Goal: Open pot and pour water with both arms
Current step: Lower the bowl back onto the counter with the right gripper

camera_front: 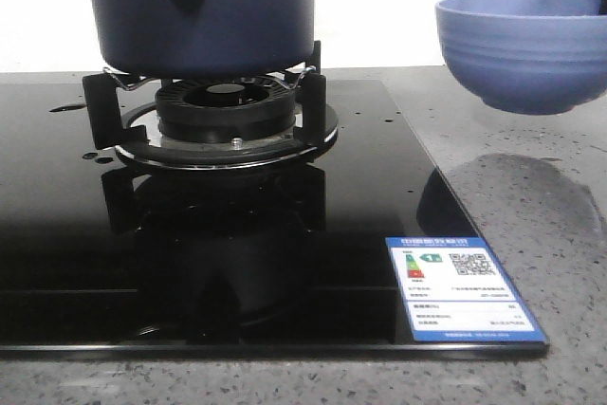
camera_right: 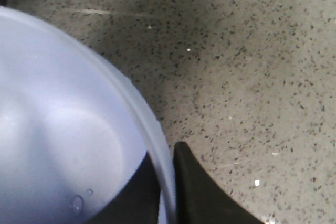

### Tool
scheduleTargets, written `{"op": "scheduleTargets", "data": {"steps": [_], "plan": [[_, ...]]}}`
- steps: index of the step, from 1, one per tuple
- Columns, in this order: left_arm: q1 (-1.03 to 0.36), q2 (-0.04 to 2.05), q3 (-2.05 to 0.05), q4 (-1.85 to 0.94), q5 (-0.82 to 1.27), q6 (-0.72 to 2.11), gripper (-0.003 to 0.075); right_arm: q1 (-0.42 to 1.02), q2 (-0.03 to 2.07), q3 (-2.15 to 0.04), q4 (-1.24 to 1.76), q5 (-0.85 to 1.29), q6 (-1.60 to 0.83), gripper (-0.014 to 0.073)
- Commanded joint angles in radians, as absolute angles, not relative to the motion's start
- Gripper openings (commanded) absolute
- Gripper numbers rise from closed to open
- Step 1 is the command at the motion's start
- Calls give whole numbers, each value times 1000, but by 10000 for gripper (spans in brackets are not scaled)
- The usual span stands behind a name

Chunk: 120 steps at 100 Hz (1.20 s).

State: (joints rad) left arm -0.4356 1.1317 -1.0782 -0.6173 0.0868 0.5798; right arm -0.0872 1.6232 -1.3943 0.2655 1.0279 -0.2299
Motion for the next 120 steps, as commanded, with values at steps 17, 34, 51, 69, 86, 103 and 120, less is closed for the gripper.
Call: {"op": "scheduleTargets", "data": {"steps": [17, 34, 51, 69, 86, 103, 120], "plan": [[-443, 1109, -1116, -629, -16, 579, 336, -93, 1635, -1414, 258, 989, -231, -43], [-443, 1109, -1116, -629, -16, 579, 336, -93, 1639, -1408, 258, 991, -231, -43], [-443, 1109, -1116, -629, -16, 579, 336, -93, 1639, -1408, 258, 991, -236, -22], [-443, 1109, -1116, -631, -14, 579, 336, -96, 1632, -1417, 261, 1010, -240, 263], [-468, 1121, -1116, -635, -14, 579, 336, -98, 1585, -1449, 270, 1019, -240, 497], [-532, 1181, -1116, -635, -21, 579, 336, -98, 1503, -1482, 291, 1024, -240, 491], [-582, 1248, -1116, -635, -83, 579, 336, -98, 1417, -1482, 295, 1020, -240, 491]]}}
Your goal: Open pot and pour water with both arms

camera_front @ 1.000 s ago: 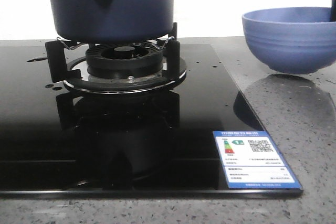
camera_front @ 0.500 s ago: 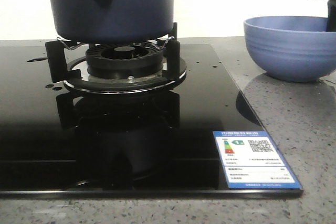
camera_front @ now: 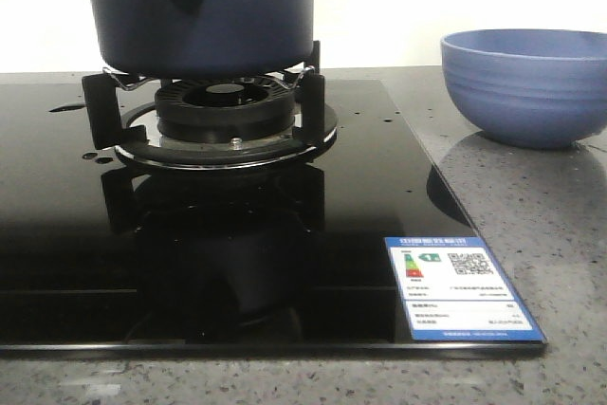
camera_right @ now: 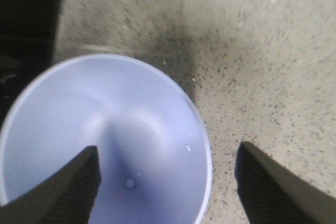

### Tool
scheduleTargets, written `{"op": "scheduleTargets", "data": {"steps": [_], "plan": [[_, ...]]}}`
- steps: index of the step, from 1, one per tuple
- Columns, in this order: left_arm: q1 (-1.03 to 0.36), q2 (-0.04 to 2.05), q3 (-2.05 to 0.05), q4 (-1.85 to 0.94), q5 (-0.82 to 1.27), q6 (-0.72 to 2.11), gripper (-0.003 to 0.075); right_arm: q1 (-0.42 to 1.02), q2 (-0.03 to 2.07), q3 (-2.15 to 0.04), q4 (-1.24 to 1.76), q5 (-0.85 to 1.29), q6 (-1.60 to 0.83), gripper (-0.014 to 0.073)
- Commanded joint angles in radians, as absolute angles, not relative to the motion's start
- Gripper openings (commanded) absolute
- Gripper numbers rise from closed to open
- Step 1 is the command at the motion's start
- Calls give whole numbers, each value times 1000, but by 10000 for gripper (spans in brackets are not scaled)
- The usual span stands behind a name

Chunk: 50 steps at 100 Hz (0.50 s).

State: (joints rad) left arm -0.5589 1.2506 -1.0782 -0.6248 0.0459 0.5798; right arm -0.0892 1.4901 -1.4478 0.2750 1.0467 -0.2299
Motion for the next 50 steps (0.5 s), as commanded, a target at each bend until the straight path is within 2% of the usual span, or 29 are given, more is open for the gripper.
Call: {"op": "scheduleTargets", "data": {"steps": [1, 50], "plan": [[-586, 1258, -1116, -635, -88, 579, 336, -98, 1414, -1482, 295, 1020, -240, 491], [-591, 1358, -1116, -635, -158, 579, 336, -98, 1368, -1482, 318, 1024, -240, 491]]}}
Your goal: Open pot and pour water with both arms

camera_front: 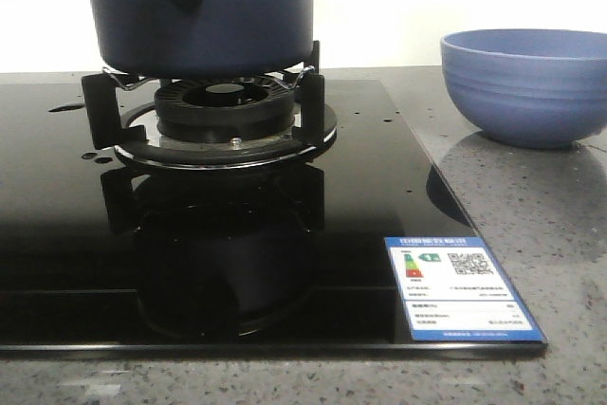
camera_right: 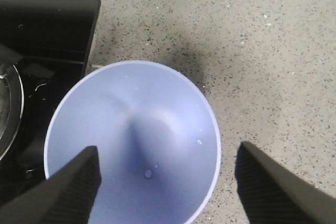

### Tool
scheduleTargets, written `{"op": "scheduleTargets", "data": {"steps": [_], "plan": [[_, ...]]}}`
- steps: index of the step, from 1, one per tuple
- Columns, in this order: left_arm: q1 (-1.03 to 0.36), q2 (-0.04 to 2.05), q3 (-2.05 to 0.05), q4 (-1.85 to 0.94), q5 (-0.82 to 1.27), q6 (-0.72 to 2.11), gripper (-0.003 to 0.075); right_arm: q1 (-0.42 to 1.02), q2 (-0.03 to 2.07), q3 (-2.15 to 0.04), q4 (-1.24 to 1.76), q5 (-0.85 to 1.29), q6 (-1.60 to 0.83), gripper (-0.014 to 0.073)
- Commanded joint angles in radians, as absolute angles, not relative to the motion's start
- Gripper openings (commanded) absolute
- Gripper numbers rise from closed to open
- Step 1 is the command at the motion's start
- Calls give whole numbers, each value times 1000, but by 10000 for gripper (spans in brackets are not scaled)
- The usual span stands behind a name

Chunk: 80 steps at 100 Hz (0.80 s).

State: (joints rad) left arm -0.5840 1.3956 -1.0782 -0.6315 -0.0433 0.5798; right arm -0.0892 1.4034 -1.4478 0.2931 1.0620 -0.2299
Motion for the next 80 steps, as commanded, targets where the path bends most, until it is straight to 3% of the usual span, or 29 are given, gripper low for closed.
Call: {"op": "scheduleTargets", "data": {"steps": [1, 80], "plan": [[-591, 1358, -1116, -635, -159, 579, 336, -98, 1368, -1482, 318, 1021, -240, 491], [-591, 1365, -1116, -639, -92, 579, 336, -98, 1368, -1482, 326, 1011, -240, 491]]}}
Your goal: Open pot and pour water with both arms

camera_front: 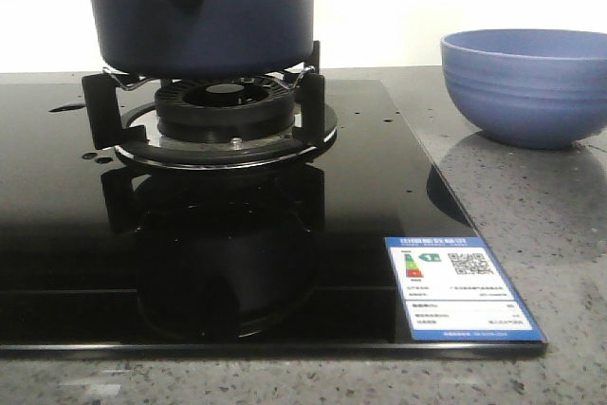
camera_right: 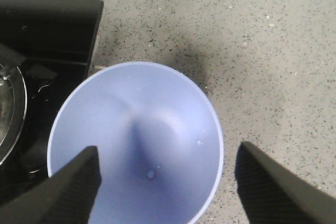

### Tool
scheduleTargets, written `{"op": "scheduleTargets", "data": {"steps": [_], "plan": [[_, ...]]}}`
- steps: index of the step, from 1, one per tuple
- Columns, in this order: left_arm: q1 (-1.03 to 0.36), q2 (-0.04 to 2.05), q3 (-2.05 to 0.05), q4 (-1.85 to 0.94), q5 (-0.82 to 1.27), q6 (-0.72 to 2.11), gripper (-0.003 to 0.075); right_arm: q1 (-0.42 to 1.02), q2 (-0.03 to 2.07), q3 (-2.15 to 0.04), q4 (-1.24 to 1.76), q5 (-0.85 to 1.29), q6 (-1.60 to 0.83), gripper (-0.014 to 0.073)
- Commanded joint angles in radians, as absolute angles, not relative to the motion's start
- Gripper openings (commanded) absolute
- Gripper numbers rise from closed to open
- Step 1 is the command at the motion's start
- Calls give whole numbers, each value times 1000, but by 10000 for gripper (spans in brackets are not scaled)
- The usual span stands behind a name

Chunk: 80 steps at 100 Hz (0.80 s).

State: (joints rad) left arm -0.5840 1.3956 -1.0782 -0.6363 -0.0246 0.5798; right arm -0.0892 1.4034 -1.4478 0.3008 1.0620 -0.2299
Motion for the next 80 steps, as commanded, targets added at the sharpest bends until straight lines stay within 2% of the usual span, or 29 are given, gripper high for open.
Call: {"op": "scheduleTargets", "data": {"steps": [1, 25, 30, 40, 46, 80], "plan": [[-591, 1365, -1116, -639, -92, 579, 336, -98, 1368, -1482, 326, 1011, -240, 491], [-591, 1374, -1116, -639, -83, 579, 351, -98, 1368, -1482, 326, 1015, -240, 491], [-591, 1374, -1116, -639, -83, 579, 401, -98, 1368, -1482, 326, 1015, -240, 491], [-591, 1374, -1116, -639, -83, 579, 550, -98, 1368, -1482, 326, 1015, -240, 491], [-591, 1374, -1116, -639, -83, 579, 593, -98, 1368, -1482, 326, 1015, -240, 491], [-589, 1264, -1116, -637, -83, 579, 596, -98, 1368, -1482, 326, 1015, -240, 491]]}}
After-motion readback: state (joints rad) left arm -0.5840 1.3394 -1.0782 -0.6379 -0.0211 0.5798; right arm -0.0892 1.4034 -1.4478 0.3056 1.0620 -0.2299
